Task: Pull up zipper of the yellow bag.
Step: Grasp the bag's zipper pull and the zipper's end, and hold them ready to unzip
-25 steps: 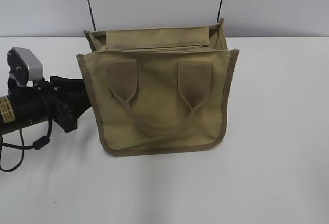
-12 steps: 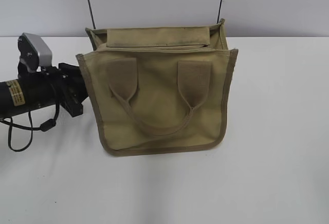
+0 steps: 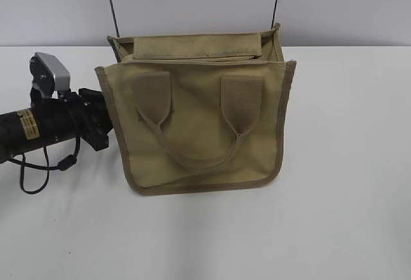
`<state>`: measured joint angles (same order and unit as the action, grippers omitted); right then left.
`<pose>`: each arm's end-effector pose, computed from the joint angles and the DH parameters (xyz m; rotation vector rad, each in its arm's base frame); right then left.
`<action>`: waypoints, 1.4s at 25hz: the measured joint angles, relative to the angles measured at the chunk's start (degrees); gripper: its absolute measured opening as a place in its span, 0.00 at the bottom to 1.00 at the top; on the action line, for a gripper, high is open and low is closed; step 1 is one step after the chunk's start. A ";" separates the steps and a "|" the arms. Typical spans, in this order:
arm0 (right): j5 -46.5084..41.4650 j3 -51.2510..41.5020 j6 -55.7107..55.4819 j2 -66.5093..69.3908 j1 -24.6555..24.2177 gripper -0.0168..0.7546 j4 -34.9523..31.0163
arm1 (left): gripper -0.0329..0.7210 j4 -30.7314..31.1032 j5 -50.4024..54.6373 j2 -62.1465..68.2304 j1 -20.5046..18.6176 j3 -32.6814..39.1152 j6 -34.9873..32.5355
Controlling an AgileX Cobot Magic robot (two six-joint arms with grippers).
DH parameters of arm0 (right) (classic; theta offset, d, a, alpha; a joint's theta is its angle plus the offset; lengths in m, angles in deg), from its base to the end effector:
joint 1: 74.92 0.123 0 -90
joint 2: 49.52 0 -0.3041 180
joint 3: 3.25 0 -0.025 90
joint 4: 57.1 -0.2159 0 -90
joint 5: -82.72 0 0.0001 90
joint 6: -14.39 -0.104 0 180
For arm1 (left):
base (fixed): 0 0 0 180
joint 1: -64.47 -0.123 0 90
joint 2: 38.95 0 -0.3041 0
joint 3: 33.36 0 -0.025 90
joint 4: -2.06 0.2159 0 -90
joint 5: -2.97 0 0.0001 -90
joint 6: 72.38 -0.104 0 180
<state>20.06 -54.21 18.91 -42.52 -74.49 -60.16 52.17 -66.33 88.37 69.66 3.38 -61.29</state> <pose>-0.0427 0.0046 0.2428 -0.0935 2.1020 0.0218 0.3297 -0.1049 0.1458 0.8030 1.6014 -0.6429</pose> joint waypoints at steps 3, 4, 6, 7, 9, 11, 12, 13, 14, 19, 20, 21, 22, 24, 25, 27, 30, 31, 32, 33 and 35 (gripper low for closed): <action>0.00 0.00 0.00 0.00 0.00 0.76 -0.27 | 0.29 -0.14 -0.66 1.11 0.00 -0.03 0.05; 0.00 0.00 0.00 0.00 0.00 0.76 -0.32 | 0.26 -0.33 -0.71 1.18 0.00 -0.03 0.05; 0.00 0.00 0.00 0.00 0.00 0.76 -0.32 | 0.18 -1.08 -0.84 1.18 0.00 -0.07 0.05; 0.00 0.00 0.00 0.00 0.00 0.76 -0.32 | 0.12 -1.30 -0.84 1.18 0.00 -0.07 0.05; 0.00 0.00 0.00 0.00 0.00 0.76 -0.32 | 0.05 -1.42 -0.84 1.13 0.00 -0.07 0.05; 0.00 0.00 0.00 0.00 0.00 0.76 -0.32 | 0.04 -1.30 -0.71 0.97 0.00 -0.07 0.05; 0.00 0.00 0.00 0.00 0.00 0.76 -0.32 | 0.03 -1.22 -0.53 0.76 0.00 -0.07 0.05; 0.00 0.00 0.00 0.00 0.00 0.76 -0.32 | 0.03 -1.09 -0.26 0.25 0.00 0.05 0.05; 0.00 0.00 0.00 0.00 0.00 0.76 -0.33 | 0.03 -1.09 0.01 -0.35 0.00 0.47 0.05; 0.00 0.00 0.00 0.00 0.00 0.76 -0.33 | 0.03 -4.77 0.94 -5.60 0.18 4.66 -0.39; 0.00 0.00 0.00 0.00 0.00 0.76 -0.33 | 0.03 -5.36 0.70 -6.59 0.18 5.34 -0.51; 0.00 0.00 0.00 0.00 0.00 0.76 -0.33 | 0.03 -5.92 0.52 -7.75 0.18 6.05 -0.60; 0.00 0.00 0.00 0.00 0.00 0.76 -0.33 | 0.03 -6.12 0.29 -8.65 0.12 6.69 -0.63; 0.00 0.00 0.00 0.00 0.00 0.76 -0.33 | 0.03 -5.83 0.16 -9.79 0.07 7.86 -0.65; 0.00 0.00 0.00 0.00 0.00 0.76 -0.33 | 0.03 -5.68 0.16 -10.27 0.07 8.48 -0.65; 0.00 0.00 0.00 0.00 0.00 0.76 -0.33 | 0.03 -6.14 0.15 -10.57 0.07 9.03 -0.65; 0.00 0.00 0.00 0.00 0.00 0.76 -0.38 | 0.03 -8.76 0.45 -11.34 0.07 9.09 -1.94; 0.00 0.00 0.00 0.00 0.00 0.76 -0.38 | 0.03 -10.08 0.45 -11.79 0.07 9.09 -2.97; 0.00 0.00 0.00 0.00 0.00 0.76 -0.38 | 0.03 -11.43 0.52 -12.39 0.07 9.09 -4.00; 0.00 0.00 0.00 0.00 0.00 0.76 -0.38 | 0.03 -13.10 0.79 -12.91 0.07 9.09 -4.77; 0.00 0.00 0.00 0.00 0.00 0.76 -0.38 | 0.03 -16.43 0.87 -13.49 0.07 9.09 -6.54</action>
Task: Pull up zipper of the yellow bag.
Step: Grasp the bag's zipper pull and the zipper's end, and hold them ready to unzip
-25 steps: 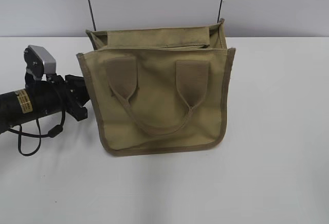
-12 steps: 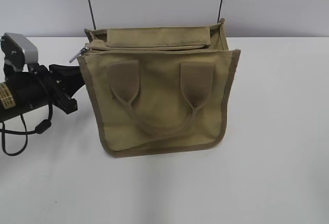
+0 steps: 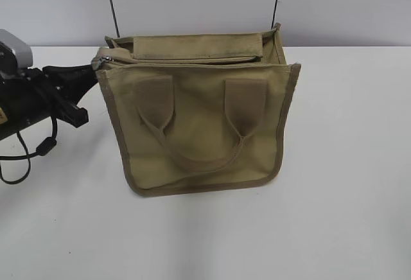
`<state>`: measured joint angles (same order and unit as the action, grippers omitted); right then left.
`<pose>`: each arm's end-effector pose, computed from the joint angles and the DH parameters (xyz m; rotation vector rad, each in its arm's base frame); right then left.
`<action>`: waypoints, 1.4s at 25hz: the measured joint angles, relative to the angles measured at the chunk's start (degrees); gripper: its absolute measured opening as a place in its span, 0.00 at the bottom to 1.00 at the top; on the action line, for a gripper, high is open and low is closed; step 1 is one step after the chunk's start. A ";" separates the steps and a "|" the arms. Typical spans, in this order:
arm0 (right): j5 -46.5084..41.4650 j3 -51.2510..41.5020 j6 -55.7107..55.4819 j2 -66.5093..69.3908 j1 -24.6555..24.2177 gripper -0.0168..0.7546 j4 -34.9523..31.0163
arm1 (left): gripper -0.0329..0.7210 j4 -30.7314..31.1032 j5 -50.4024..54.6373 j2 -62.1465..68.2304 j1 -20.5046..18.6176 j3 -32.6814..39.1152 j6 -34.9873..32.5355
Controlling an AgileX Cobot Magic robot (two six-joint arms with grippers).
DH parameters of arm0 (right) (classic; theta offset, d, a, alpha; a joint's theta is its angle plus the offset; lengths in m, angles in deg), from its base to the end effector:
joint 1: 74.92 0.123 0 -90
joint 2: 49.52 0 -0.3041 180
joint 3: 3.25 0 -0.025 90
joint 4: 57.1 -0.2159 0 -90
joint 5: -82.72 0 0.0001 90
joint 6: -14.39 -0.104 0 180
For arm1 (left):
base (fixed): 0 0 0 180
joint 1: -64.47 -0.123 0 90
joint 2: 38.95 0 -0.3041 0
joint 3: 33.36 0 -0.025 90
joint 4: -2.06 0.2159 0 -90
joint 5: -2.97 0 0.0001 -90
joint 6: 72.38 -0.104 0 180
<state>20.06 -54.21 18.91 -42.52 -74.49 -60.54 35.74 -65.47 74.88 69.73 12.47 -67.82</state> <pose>-0.0428 0.0052 0.2429 -0.0938 2.1017 0.0298 0.3039 -0.0818 0.1995 0.6088 1.5458 -0.3963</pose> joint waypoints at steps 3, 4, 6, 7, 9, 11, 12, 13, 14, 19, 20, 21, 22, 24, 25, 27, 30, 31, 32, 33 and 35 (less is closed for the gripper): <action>0.00 0.00 0.00 0.00 0.00 0.76 0.00 | 0.03 -2.28 -0.20 -0.15 0.00 0.00 -1.46; 0.00 0.00 0.00 0.00 0.00 0.76 0.00 | 0.03 -2.54 -0.42 -0.15 0.00 0.00 -1.74; 0.00 0.00 0.00 0.00 0.00 0.76 0.00 | 0.03 -2.60 -0.47 -0.15 0.00 0.00 -1.86; 0.00 0.00 0.00 0.00 0.00 0.76 0.00 | 0.03 -2.60 -0.47 -0.18 0.00 0.00 -1.88; 0.00 0.00 0.00 0.00 0.00 0.76 0.00 | 0.03 -2.22 -0.47 -0.61 0.00 0.00 -1.88; 0.00 0.00 0.00 0.00 0.00 0.76 0.00 | 0.03 -1.56 -0.07 -2.16 0.00 0.06 -1.92; 0.00 0.00 0.00 0.00 0.00 0.76 0.00 | 0.03 -1.49 0.15 -3.30 0.00 0.06 -1.92; 0.00 0.00 0.00 0.00 0.00 0.76 0.00 | 0.03 -1.56 0.49 -4.35 0.00 0.06 -1.92; 0.00 0.00 0.00 0.00 0.00 0.76 0.00 | 0.03 -1.70 1.06 -5.49 0.05 0.06 -1.92; 0.00 0.00 0.00 0.00 0.00 0.76 0.00 | 0.03 1.37 7.61 -11.02 0.05 0.10 -1.60; 0.00 0.00 0.00 0.00 0.00 0.76 0.00 | 0.03 2.47 8.92 -12.01 0.05 0.10 -1.14; 0.00 0.00 0.00 0.00 0.00 0.76 0.00 | 0.03 3.73 10.01 -12.84 0.05 0.10 -0.45; 0.00 0.00 0.00 0.00 0.00 0.76 0.00 | 0.03 4.77 11.37 -13.94 0.05 0.10 0.11; 0.00 0.00 0.00 0.00 0.00 0.76 0.00 | 0.03 6.67 15.18 -15.61 0.05 0.10 1.20; 0.00 0.00 0.00 0.00 0.00 0.76 0.00 | 0.03 7.66 16.80 -16.31 0.05 0.10 1.83; 0.00 0.00 0.00 0.00 0.00 0.76 0.00 | 0.03 9.20 19.49 -17.56 0.05 0.10 3.38; 0.00 0.00 0.00 0.00 0.00 0.76 0.00 | 0.03 9.96 21.12 -18.85 0.05 0.10 4.56; 0.00 0.00 0.00 0.00 0.00 0.76 0.00 | 0.03 10.03 21.60 -19.18 0.05 0.10 4.70; 0.00 0.00 0.00 0.00 0.00 0.76 0.00 | 0.03 10.07 22.36 -19.58 0.05 0.10 5.00; 0.00 0.00 0.00 0.00 0.00 0.76 0.00 | 0.03 10.13 23.29 -19.88 0.05 0.10 5.38; 0.00 0.00 -0.06 0.00 0.00 0.76 -0.06 | 0.03 10.13 24.82 -20.53 0.05 0.10 5.68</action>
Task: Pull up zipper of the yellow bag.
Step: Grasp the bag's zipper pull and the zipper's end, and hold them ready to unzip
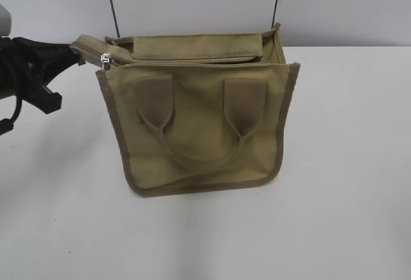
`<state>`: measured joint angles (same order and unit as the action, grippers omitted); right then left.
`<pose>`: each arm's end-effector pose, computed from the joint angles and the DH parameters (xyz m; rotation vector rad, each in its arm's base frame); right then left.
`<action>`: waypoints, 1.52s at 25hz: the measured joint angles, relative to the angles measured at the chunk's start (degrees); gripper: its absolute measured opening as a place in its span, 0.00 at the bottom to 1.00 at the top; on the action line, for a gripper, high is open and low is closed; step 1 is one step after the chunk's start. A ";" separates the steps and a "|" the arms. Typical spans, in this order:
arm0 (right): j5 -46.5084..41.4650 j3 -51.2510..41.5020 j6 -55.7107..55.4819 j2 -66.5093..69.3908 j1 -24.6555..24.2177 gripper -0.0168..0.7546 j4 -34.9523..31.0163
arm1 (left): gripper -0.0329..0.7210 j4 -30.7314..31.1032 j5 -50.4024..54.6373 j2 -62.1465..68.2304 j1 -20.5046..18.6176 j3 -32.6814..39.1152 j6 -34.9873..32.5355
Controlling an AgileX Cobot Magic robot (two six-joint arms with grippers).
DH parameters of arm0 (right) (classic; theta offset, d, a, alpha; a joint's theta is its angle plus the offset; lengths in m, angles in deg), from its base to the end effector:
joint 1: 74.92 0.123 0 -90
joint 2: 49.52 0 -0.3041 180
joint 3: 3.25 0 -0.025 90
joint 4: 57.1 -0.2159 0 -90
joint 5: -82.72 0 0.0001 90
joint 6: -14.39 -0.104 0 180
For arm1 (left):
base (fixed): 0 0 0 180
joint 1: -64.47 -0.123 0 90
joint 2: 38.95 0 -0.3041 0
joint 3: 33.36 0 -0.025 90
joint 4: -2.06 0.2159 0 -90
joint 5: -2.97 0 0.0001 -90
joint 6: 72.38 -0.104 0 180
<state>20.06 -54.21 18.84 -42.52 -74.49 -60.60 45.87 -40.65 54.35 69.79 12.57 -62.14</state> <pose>-0.0428 0.0053 0.2429 -0.0926 2.1017 0.0318 0.2601 -0.0740 0.2561 0.7902 1.6184 -0.2154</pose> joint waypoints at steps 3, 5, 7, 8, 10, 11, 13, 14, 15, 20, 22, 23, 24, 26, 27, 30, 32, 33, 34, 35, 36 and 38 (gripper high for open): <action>0.32 0.40 -1.18 0.00 0.27 0.76 -0.47 | 0.03 0.05 0.79 -1.17 0.00 0.00 1.13; 1.72 2.06 -1.64 0.62 0.27 0.76 -1.68 | 0.03 -0.06 1.10 -1.70 0.00 0.00 2.16; 4.26 3.72 -1.63 3.37 0.27 0.76 -3.20 | 0.03 -0.11 1.68 -1.70 0.00 0.00 3.73; 6.22 4.13 -1.70 5.35 0.27 0.76 -4.12 | 0.03 -0.11 2.09 -1.70 0.00 -0.13 4.99; 10.21 4.35 -1.52 9.47 0.27 0.76 -6.64 | 0.03 -0.06 3.09 -1.70 0.00 -0.91 7.12; 12.20 4.39 -0.74 11.34 0.27 0.76 -8.61 | 0.03 0.00 3.73 -1.70 0.00 -1.67 8.30; 14.85 4.39 2.57 16.33 0.27 0.76 -13.76 | 0.03 0.20 5.09 -1.70 0.00 -3.09 10.24; 15.64 4.51 5.25 18.65 0.27 0.76 -16.30 | 0.03 0.34 5.55 -1.70 0.00 -3.48 11.09; 16.10 4.82 8.32 21.62 0.27 0.76 -19.32 | 0.03 0.46 5.79 -1.70 0.00 -3.63 11.48; 16.48 8.91 19.46 36.86 0.27 0.76 -31.75 | 0.03 2.32 7.03 -1.70 0.00 -3.92 13.65; 16.93 11.98 22.02 42.07 0.92 0.76 -34.42 | 0.03 2.51 7.08 -1.70 0.00 -3.92 13.90; 17.30 13.63 22.47 44.84 1.63 0.76 -35.07 | 0.03 2.57 7.15 -1.70 0.00 -3.92 14.04; 18.04 15.05 22.87 48.60 3.06 0.76 -35.50 | 0.03 2.57 7.27 -1.70 0.00 -3.92 14.26; 20.02 17.82 23.01 52.80 6.97 0.76 -35.91 | 0.03 2.86 7.32 -1.70 0.00 -3.92 15.07; 21.51 18.85 22.50 54.86 9.71 0.76 -35.97 | 0.03 2.93 7.45 -1.75 0.00 -3.92 15.47; 27.02 22.33 19.14 61.24 18.33 0.76 -36.03 | 0.03 3.30 8.17 -2.66 0.00 -3.92 16.12; 30.44 24.81 16.26 66.10 24.38 0.76 -35.75 | 0.03 3.30 8.17 -3.51 0.00 -3.92 16.30; 31.61 26.32 15.03 68.95 26.78 0.76 -35.63 | 0.03 3.35 8.17 -3.83 0.00 -3.97 16.30; 32.89 27.67 14.28 71.86 29.48 0.76 -35.57 | 0.03 3.45 8.17 -3.99 0.00 -3.96 16.30; 34.01 29.53 13.76 74.33 31.97 0.76 -35.42 | 0.03 3.78 8.12 -4.03 0.00 -3.96 16.36; 35.11 31.59 13.49 77.30 33.80 0.76 -35.42 | 0.03 4.25 8.12 -4.03 0.00 -4.02 16.45; 36.50 35.96 13.19 82.66 37.36 0.75 -35.42 | 0.03 5.01 8.12 -4.03 0.00 -4.02 16.47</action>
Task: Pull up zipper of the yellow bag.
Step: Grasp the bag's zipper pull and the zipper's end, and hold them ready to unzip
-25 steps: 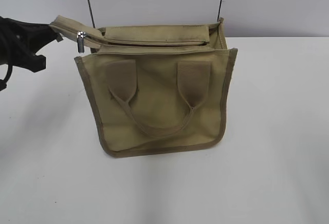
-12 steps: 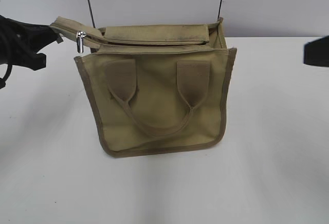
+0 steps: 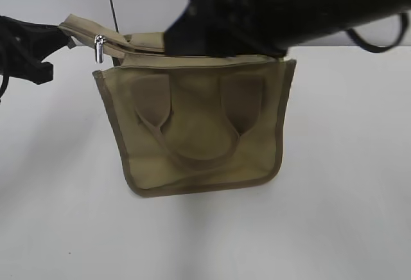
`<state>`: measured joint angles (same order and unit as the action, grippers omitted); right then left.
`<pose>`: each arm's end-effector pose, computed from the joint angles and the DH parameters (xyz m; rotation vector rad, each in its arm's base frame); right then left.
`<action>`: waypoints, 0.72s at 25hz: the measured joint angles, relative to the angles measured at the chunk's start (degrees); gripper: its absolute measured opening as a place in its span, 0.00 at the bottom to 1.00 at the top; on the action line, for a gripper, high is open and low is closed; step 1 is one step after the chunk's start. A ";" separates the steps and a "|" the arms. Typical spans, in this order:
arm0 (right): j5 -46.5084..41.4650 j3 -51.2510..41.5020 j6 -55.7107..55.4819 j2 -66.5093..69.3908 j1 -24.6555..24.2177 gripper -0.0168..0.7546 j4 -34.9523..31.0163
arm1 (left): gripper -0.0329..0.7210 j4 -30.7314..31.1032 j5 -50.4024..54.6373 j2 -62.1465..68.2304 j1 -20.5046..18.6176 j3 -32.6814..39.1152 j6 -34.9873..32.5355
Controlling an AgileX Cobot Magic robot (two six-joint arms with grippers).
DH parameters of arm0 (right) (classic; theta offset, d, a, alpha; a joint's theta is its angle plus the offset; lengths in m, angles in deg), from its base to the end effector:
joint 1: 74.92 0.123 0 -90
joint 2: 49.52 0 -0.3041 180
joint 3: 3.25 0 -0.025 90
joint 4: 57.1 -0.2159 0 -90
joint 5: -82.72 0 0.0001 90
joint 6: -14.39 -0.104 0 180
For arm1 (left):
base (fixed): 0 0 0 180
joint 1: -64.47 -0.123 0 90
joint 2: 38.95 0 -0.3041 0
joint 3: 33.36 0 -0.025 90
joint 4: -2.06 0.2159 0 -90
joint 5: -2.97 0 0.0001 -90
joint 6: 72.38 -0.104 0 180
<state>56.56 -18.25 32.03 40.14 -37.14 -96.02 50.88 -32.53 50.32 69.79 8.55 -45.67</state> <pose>0.2152 0.2033 0.3384 -0.5516 2.2295 0.8392 0.2596 -0.0698 0.2778 0.6445 1.7138 -0.2840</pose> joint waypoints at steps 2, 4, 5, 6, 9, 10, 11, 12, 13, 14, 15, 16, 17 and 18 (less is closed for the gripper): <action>0.54 5.52 -0.07 5.75 2.28 0.73 0.00 | 0.03 0.33 0.00 0.00 0.00 0.00 0.00; 0.48 10.83 -0.14 10.97 4.02 0.69 0.00 | 0.03 0.39 0.00 -0.07 0.00 0.00 0.02; 0.23 13.69 -0.14 13.69 4.54 0.68 0.00 | 0.03 0.51 0.00 -0.27 0.00 0.00 0.02; -0.07 16.42 -0.14 16.26 5.06 0.67 0.00 | 0.03 0.59 0.00 -0.48 0.00 0.00 0.02; -1.79 23.44 -0.29 22.66 5.73 0.66 -0.18 | 0.03 0.65 0.00 -1.06 0.00 0.00 0.02; -2.32 25.10 -0.64 24.52 5.79 0.66 -0.18 | 0.03 0.71 0.00 -1.06 0.00 0.00 0.02; -2.50 26.78 -1.12 25.90 5.79 0.66 -0.24 | 0.03 0.75 0.00 -1.06 0.00 0.00 0.02; -2.59 28.13 -1.44 27.36 5.79 0.66 -0.24 | 0.03 0.75 0.00 -1.06 0.00 0.00 0.02; -2.59 29.18 -1.69 28.60 5.79 0.66 -0.24 | 0.03 0.75 0.00 -1.06 0.00 0.00 0.02; -2.59 29.86 -2.12 29.47 5.79 0.66 -0.24 | 0.03 0.75 0.00 -1.06 0.00 0.00 0.02; -2.59 30.24 -2.83 30.28 5.79 0.66 -0.24 | 0.03 0.75 0.00 -1.06 0.00 0.00 0.02; -2.64 30.37 -3.72 30.83 5.79 0.66 -0.13 | 0.03 0.75 0.00 -1.06 0.00 0.00 0.02; -2.83 30.37 -4.49 31.21 5.79 0.66 0.15 | 0.03 0.75 0.00 -1.06 0.00 0.00 0.02; -2.95 30.37 -5.34 31.37 5.79 0.66 0.82 | 0.03 0.77 0.00 -1.06 0.00 0.00 0.02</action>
<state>53.61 12.13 26.70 71.51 -31.35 -95.20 51.65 -32.53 49.26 69.79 8.55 -45.65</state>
